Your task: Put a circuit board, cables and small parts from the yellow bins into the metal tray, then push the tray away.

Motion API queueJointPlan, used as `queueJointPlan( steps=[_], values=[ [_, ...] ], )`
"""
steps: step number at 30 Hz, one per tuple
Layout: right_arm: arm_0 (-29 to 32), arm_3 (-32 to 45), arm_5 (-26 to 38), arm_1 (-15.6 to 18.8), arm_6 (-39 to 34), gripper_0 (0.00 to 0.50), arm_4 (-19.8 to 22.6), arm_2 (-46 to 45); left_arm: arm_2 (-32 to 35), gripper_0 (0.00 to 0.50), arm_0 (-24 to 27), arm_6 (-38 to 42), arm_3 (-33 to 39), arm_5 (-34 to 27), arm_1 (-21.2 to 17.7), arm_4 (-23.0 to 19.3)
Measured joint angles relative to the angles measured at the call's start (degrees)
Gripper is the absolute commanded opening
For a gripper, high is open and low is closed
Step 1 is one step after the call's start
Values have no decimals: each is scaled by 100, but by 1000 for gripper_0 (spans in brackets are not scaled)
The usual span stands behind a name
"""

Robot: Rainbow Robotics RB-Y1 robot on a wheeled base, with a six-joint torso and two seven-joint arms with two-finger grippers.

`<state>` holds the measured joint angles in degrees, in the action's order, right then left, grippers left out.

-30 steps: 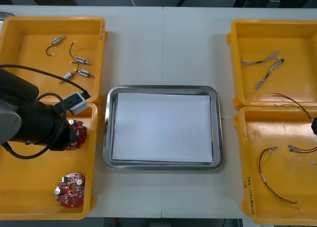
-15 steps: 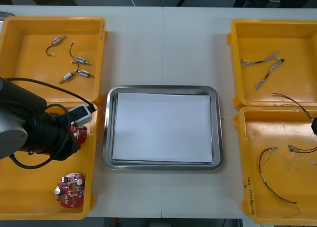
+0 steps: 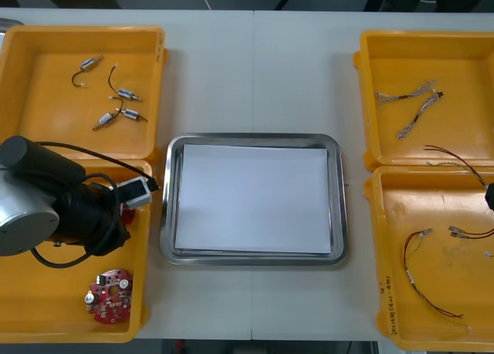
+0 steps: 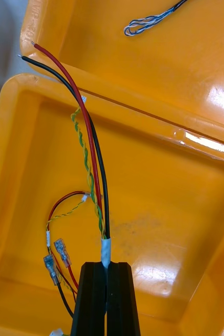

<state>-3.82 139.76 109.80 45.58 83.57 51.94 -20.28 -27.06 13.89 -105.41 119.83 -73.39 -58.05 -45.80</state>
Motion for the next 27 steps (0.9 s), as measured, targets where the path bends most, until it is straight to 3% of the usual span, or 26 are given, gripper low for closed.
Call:
queueJointPlan(
  steps=[27],
  values=[
    [0, 0, 0, 0, 0, 0, -6, 0, -288, 500, 110, 0, -224, 190, -67, 73]
  ],
)
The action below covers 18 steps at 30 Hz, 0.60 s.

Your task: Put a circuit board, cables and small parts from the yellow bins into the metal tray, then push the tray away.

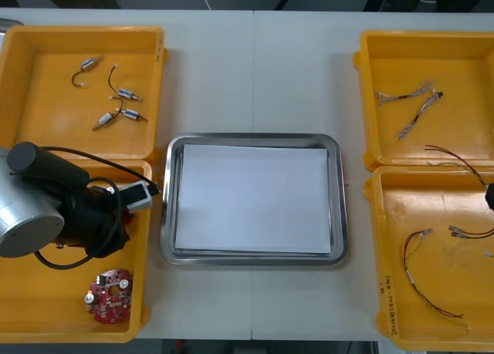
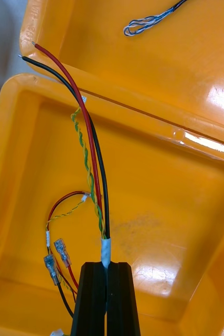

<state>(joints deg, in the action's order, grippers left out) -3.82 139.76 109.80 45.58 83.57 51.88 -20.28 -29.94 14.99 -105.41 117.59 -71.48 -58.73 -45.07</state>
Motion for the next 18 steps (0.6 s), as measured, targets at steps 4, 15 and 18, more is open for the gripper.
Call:
queueJointPlan(
  steps=[4, 15, 18],
  values=[
    [0, 0, 0, 0, 0, 0, -1, 0, 0, 500, 0, 0, -3, 26, -32, 8],
    [0, 0, 0, 0, 0, 0, -1, 0, -1, 0, 0, 0, -6, 89, -45, 59],
    [0, 0, 0, 0, 0, 0, -1, 0, -1, 0, 0, 0, -6, 90, -47, 59]
  ],
)
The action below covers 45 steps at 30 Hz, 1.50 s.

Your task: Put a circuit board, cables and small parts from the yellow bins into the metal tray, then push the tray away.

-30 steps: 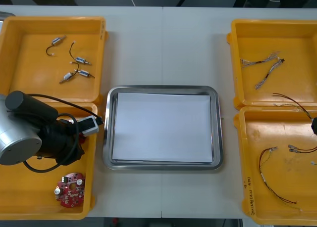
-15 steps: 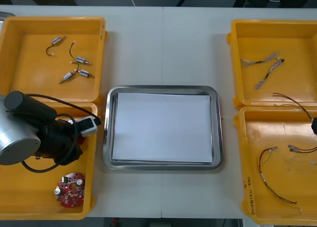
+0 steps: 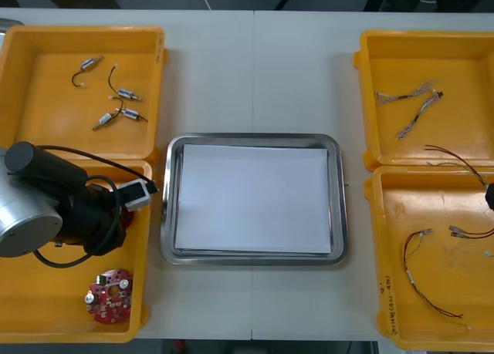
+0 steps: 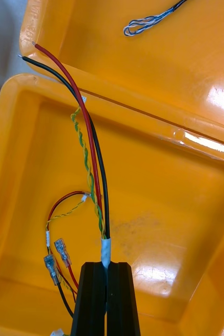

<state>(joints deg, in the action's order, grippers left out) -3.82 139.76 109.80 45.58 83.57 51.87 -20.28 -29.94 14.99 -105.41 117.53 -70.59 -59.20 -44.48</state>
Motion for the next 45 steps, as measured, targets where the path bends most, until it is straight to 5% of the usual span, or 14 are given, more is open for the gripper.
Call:
queueJointPlan(
  steps=[13, 33, 45],
  values=[
    [0, 0, 0, 0, 0, 0, -1, 0, 77, 0, 0, 0, 0, -62, -9, -137],
    [0, 0, 0, 0, 0, 0, -4, 0, 1578, 0, 0, 0, 531, -1650, -9, -740],
    [-1, 1, 0, 0, 0, 0, -6, 0, 1778, 0, 325, 3, 1092, -2328, -9, -1263]
  ],
)
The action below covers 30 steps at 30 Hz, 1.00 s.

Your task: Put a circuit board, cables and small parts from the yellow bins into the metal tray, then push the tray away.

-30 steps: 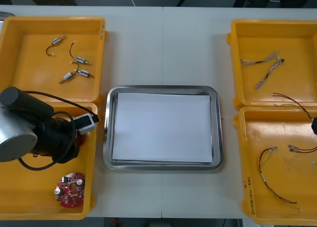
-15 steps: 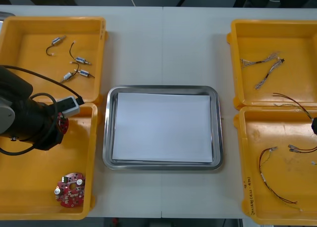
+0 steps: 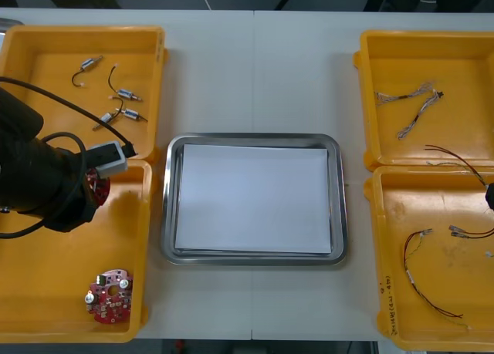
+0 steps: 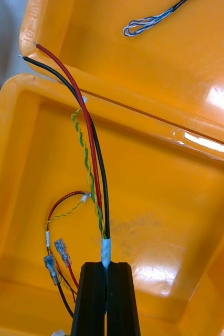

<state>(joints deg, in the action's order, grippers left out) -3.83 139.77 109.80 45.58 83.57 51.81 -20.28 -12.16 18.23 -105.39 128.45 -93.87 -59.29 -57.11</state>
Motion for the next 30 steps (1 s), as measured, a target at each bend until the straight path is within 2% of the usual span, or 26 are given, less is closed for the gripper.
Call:
queueJointPlan(
  steps=[7, 18, 30],
  values=[
    [-1, 0, 0, 0, 0, 0, -1, 0, -97, 0, 558, 82, 171, -375, 87, -171],
    [-2, 1, 0, 0, 0, 0, -2, 0, -1146, 0, 1587, 1783, 173, -466, 656, 6],
    [-6, 2, 1, 0, 0, 0, -6, 0, -2065, 0, 2395, 1819, -46, -553, 1487, 336]
  ],
)
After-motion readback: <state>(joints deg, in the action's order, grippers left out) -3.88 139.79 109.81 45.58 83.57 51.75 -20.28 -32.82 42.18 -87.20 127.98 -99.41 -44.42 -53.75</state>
